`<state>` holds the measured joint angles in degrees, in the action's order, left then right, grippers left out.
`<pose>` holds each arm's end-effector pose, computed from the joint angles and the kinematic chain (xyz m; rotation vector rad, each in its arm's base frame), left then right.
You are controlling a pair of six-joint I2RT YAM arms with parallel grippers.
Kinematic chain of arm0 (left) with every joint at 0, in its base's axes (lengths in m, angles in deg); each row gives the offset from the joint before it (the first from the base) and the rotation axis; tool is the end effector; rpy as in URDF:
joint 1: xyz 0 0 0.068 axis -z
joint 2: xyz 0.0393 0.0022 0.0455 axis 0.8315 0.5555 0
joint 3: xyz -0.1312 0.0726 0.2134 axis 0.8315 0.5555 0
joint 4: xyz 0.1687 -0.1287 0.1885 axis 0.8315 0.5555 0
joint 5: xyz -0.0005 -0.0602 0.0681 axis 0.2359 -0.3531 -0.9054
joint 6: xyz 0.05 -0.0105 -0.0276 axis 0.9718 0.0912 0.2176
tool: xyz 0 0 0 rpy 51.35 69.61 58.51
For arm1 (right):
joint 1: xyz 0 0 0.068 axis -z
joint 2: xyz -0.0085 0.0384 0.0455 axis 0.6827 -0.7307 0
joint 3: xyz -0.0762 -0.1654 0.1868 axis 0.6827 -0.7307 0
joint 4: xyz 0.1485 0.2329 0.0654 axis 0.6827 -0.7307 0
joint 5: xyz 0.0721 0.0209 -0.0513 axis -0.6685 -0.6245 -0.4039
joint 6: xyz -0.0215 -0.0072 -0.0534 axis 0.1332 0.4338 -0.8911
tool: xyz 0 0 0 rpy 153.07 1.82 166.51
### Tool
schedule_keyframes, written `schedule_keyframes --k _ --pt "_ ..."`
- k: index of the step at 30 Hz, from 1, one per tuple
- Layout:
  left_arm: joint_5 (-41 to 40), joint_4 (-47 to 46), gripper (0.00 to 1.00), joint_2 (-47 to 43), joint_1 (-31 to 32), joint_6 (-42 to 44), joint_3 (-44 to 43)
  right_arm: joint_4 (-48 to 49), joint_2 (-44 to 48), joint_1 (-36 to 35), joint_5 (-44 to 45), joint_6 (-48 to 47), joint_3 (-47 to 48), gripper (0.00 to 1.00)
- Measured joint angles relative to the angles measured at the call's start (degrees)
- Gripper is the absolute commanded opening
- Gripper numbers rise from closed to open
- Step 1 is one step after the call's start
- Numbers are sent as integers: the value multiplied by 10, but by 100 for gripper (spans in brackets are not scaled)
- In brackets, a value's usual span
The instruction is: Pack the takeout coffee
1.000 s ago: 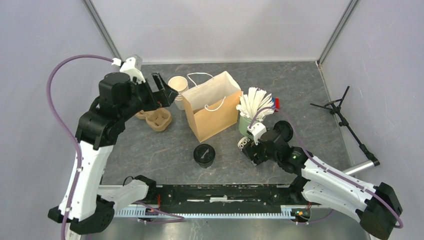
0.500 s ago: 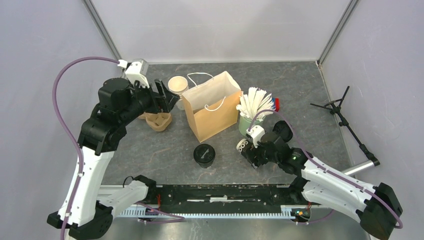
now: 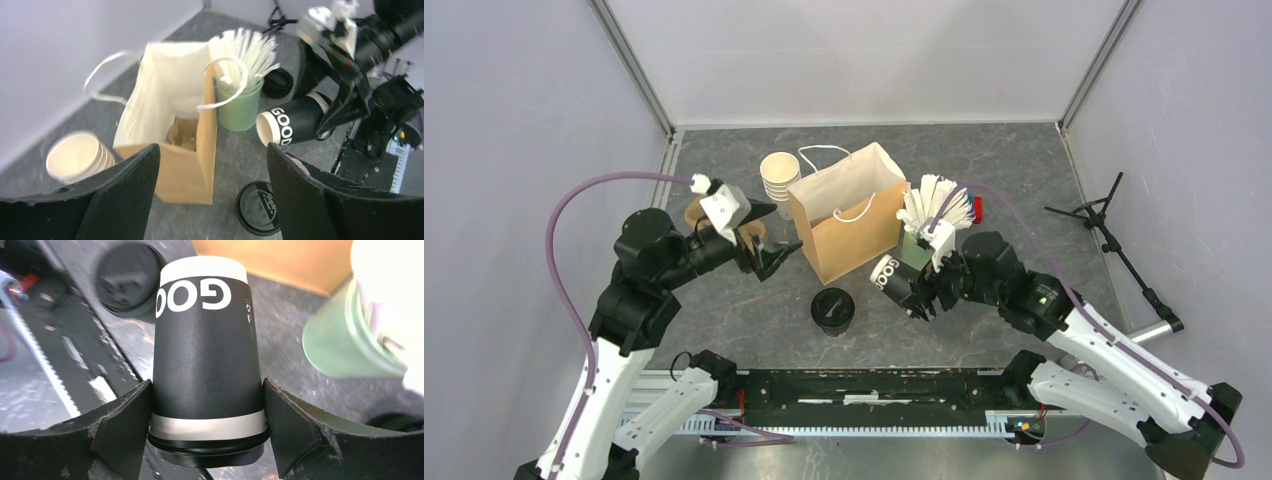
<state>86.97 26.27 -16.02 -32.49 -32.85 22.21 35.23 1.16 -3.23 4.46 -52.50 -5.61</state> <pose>0.1412 -0.0833 0.4335 0.7784 1.5412 -0.6504 0.1430 0.1584 0.2747 -0.8546 2.0965 0.6705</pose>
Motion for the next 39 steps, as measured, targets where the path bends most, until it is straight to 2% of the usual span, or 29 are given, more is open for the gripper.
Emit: schedule_keyframes --k 7,9,13,18,24,31,39 --pt "113 -54 93 -37 25 131 61 -16 -44 0 -101 30 150 80" --pt "124 -50 94 -32 35 172 61 -19 -64 -1 -127 42 184 80" --pt "123 -1 100 2 98 270 34 -23 -111 -1 -171 65 242 80" --pt "74 60 100 50 188 356 -20 -23 -150 -1 -200 101 272 80" --pt "-13 101 100 82 292 426 -44 -14 -177 -2 -217 136 280 82" --pt "-88 127 100 136 341 487 -72 -3 -190 -2 -228 158 299 82" --pt "-147 137 97 157 367 526 -76 5 -192 -5 -240 170 300 83"
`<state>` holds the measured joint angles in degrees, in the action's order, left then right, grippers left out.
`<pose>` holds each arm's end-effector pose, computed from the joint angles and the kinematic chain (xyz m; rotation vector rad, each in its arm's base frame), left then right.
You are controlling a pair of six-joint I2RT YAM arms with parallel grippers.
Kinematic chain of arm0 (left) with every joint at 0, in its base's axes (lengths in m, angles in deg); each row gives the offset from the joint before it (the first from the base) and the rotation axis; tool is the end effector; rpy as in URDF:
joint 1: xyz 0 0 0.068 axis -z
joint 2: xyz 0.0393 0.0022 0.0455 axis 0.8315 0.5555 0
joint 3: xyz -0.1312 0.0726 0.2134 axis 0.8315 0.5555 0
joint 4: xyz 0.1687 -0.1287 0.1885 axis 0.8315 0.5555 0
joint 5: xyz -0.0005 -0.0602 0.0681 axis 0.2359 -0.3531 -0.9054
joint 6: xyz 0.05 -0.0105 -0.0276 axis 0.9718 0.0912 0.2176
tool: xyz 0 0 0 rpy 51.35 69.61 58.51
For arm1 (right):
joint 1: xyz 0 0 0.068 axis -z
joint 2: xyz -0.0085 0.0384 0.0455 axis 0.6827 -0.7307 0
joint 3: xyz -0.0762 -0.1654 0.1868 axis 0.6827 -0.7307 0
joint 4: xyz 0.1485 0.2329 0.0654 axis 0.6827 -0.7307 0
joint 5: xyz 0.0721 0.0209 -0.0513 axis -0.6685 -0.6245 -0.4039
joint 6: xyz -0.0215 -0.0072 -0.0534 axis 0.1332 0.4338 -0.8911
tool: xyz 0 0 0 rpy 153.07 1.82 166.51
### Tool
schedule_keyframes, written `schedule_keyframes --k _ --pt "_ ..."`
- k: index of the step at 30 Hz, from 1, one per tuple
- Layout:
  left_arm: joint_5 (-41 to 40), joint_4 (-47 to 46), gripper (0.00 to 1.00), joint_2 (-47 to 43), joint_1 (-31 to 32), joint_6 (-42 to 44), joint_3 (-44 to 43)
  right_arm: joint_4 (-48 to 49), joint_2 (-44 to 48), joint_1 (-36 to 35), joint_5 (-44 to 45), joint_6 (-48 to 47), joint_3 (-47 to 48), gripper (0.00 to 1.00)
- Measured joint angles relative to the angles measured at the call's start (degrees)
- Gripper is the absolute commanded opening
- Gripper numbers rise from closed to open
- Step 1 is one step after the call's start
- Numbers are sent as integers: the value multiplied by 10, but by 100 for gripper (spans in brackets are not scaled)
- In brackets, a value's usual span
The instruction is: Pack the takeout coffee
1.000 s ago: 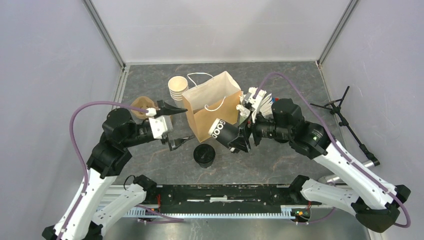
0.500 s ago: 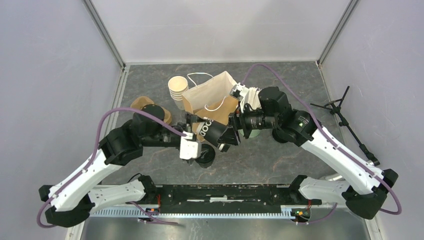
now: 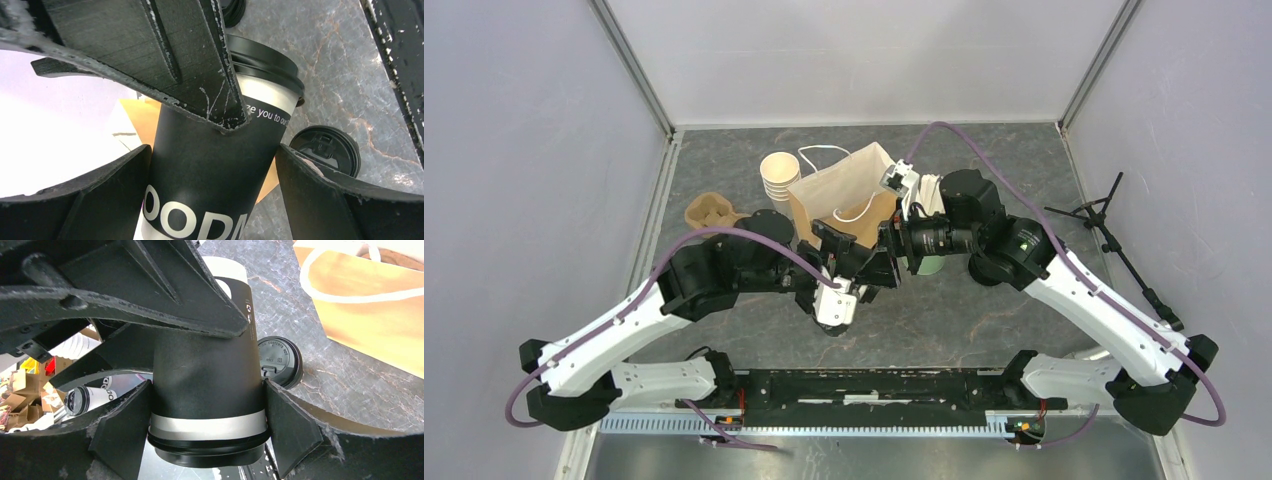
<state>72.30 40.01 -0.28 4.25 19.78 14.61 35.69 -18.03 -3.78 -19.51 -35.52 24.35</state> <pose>0.1035 -0.2020 0.4033 1.8515 0.9407 -0.2659 0.1723 0.2163 0.3932 -0.8348 2.0205 1.3130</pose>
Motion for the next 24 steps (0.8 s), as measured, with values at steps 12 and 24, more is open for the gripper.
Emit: schedule_keyframes --k 12,24 --pt "-17 9 81 5 12 6 -8 8 3 0 -8 7 0 93" --pt "-26 -31 74 5 14 -63 -8 58 71 0 78 5 -6 98"
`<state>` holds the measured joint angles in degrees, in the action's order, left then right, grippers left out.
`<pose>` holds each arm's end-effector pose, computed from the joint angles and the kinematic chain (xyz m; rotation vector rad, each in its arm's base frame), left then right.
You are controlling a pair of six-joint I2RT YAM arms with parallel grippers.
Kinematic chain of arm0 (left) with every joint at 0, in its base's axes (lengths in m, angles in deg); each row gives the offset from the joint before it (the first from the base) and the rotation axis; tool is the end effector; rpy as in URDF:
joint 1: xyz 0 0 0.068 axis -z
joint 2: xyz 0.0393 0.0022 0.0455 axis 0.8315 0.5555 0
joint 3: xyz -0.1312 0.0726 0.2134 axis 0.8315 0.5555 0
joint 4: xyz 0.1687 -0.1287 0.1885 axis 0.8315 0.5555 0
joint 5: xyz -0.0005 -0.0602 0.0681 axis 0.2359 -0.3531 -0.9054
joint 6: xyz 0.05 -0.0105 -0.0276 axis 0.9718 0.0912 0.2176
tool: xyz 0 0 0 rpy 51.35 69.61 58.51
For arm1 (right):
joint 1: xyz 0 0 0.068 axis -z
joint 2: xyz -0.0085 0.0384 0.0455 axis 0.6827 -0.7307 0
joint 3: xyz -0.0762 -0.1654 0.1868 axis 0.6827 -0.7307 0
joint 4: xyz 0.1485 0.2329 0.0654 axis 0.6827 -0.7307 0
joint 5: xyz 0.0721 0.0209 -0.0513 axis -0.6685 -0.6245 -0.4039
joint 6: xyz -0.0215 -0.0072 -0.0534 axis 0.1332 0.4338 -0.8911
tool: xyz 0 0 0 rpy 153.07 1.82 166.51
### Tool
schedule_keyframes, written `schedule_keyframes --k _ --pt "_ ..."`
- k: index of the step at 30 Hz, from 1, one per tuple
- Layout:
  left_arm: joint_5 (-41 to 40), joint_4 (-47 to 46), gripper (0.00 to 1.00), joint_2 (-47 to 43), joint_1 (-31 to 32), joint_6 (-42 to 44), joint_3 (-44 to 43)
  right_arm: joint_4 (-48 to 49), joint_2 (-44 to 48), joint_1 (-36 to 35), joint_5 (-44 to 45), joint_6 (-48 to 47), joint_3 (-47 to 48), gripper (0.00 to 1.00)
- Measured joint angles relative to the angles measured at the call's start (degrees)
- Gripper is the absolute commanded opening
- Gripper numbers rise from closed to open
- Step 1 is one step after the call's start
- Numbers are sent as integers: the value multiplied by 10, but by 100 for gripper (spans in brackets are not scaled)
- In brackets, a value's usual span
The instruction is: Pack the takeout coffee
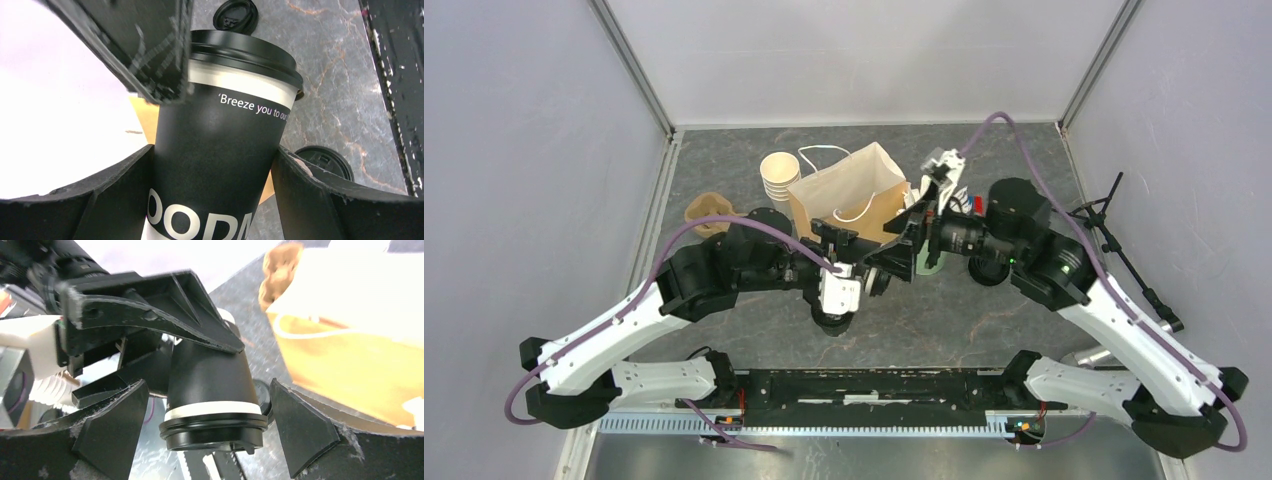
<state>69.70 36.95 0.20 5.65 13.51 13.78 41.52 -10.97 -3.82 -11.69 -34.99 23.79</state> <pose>0.1023 -0.2076 0.4118 1.7557 1.0105 -0.2991 0.1554 0.1912 0.4293 -0.7153 1.8067 1.2418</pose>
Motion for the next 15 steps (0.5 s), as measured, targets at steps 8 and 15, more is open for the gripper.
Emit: schedule_keyframes --k 8,15 --pt "-29 -48 72 -4 0 -93 0 111 97 0 76 -3 -64 98" --pt "-66 -57 72 -7 0 -154 -19 166 113 0 93 -29 -82 98"
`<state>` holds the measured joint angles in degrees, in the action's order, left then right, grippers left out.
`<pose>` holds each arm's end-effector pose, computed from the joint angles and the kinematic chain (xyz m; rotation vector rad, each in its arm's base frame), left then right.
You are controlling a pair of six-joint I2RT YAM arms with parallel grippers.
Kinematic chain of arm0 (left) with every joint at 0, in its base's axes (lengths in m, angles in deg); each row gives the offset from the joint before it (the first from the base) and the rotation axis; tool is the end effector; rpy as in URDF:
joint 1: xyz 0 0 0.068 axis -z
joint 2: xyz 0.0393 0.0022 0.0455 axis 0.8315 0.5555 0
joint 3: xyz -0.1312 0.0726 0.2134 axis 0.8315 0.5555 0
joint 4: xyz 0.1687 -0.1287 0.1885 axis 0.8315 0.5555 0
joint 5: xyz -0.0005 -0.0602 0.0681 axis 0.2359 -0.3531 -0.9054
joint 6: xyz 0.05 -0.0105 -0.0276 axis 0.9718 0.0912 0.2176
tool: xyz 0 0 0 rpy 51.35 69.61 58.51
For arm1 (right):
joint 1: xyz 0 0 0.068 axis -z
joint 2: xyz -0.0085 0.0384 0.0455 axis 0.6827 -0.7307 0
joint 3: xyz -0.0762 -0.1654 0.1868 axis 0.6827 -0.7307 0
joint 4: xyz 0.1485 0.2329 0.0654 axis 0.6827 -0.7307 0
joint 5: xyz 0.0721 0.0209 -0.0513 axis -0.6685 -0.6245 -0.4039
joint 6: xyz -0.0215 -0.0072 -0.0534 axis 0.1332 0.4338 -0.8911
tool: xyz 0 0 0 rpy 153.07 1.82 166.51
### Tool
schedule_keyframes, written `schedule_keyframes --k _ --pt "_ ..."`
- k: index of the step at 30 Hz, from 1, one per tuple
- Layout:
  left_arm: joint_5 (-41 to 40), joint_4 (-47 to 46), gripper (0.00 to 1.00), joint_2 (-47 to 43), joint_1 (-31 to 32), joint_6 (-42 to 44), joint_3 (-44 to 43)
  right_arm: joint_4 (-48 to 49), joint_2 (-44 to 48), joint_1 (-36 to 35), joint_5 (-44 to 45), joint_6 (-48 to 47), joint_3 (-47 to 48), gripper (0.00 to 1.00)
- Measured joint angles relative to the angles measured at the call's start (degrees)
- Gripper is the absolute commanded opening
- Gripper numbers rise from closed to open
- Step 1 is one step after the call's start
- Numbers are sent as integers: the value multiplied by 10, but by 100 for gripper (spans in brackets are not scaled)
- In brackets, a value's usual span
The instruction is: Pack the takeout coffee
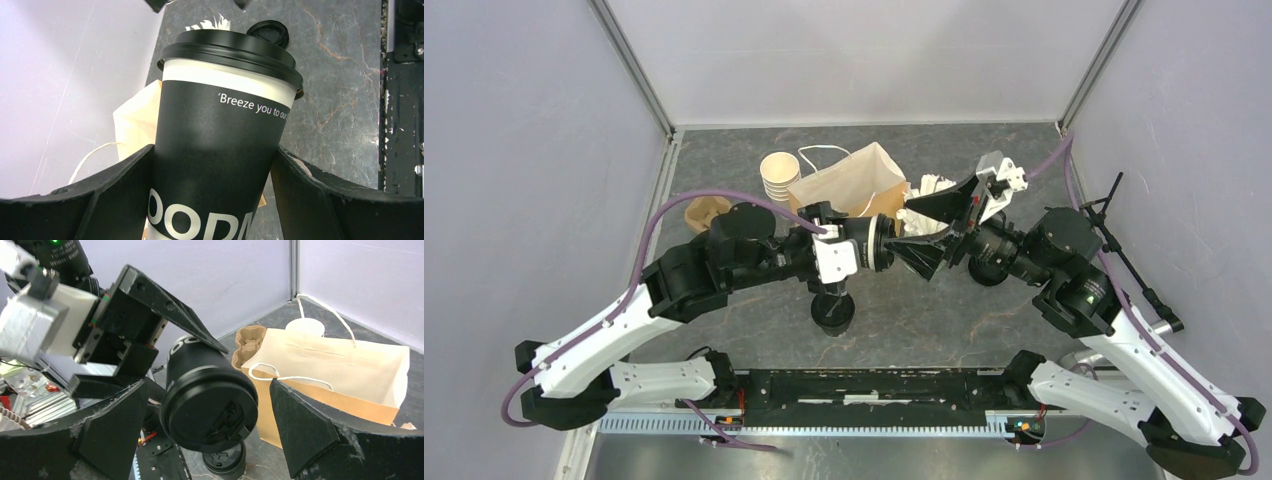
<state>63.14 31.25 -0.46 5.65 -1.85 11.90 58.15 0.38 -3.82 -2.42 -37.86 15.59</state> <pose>0.1055 -0.2036 0.4359 1.4619 1.2033 -0.3714 0.1303 0.1552 0.4515 -0.5739 1.4342 1.1516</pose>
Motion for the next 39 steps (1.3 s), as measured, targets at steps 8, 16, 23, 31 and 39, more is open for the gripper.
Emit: schedule_keyframes --k 8,16,23,31,39 --pt "-8 -17 72 -25 0 -9 -1 44 54 0 -37 -111 -85 98" --pt "20 -26 73 -43 0 -8 -1 36 40 0 -87 -234 -87 98" --pt "32 -25 73 -43 0 -5 0 5 11 0 -115 -282 -59 98" --pt "38 -16 73 -42 -1 17 0 -15 -1 0 -136 -304 -45 98" --pt "41 -5 73 -39 0 28 2 -32 -4 0 -147 -312 -40 98"
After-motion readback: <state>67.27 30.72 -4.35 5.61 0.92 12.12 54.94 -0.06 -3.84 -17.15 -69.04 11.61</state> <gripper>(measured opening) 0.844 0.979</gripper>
